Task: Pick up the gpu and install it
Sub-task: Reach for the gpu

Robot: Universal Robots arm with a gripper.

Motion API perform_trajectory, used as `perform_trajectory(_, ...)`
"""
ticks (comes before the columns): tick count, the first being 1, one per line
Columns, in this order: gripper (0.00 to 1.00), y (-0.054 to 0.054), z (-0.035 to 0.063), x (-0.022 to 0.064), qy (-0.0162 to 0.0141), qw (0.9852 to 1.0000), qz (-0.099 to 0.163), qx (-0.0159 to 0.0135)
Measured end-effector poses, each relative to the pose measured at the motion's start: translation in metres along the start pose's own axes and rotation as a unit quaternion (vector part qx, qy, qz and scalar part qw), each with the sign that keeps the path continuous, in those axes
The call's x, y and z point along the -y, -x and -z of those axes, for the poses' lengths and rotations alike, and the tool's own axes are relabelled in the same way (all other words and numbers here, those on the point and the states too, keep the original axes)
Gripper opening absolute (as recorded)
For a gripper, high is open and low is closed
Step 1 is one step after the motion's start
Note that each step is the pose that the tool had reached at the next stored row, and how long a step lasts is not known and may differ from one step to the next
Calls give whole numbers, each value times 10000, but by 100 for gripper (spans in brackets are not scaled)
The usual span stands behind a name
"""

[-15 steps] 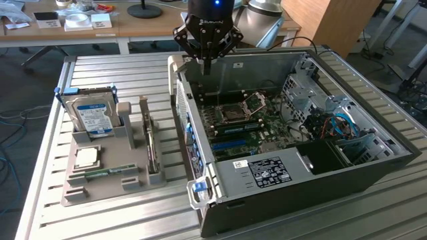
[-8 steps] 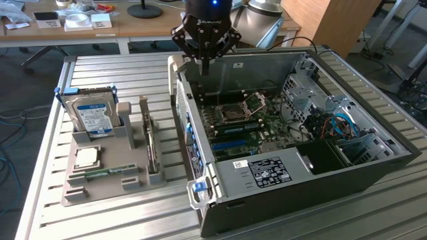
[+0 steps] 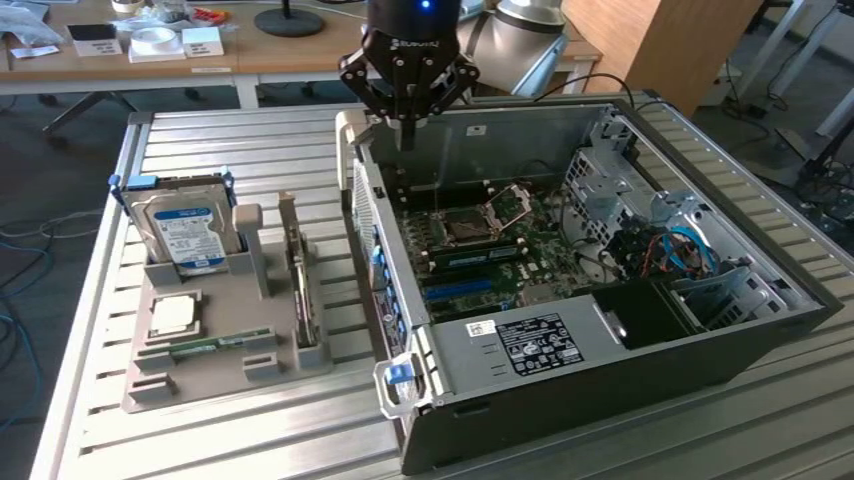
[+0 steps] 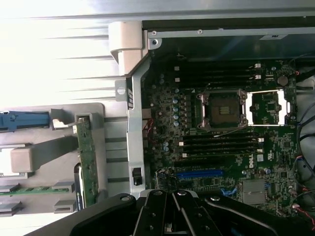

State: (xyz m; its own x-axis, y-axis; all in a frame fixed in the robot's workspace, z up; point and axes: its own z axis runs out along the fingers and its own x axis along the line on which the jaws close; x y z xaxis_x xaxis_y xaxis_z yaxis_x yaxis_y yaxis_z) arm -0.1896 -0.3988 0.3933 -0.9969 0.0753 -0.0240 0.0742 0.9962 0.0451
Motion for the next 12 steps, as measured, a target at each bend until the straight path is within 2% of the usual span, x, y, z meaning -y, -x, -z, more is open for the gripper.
perform_trajectory(12, 11, -39, 1, 3, 0, 10000, 0, 0)
